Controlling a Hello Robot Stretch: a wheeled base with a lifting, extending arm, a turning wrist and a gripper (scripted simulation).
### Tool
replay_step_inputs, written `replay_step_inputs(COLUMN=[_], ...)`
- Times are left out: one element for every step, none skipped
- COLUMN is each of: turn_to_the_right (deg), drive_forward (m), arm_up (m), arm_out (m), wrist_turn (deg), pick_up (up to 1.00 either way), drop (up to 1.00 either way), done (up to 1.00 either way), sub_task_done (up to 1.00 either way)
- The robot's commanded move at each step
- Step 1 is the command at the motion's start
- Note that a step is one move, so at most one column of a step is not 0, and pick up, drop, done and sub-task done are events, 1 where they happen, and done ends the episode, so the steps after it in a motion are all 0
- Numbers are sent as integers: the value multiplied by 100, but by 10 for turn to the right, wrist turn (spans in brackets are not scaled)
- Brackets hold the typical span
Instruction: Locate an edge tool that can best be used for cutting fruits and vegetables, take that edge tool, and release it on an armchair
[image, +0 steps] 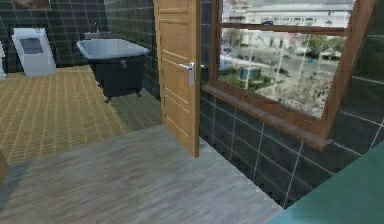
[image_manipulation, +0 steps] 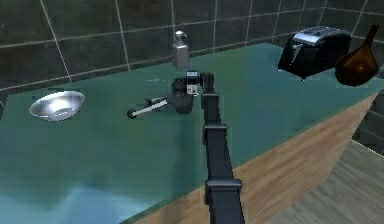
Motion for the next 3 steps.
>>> replay_step_inputs(turn_to_the_right=[0,0,0], drive_forward=[0,0,0], arm_up=[0,10,4], arm_out=[0,0,0], wrist_turn=[0,0,0], pick_up=[100,0,0], drop=[0,0,0], done=[0,0,0], sub_task_done=[0,0,0])
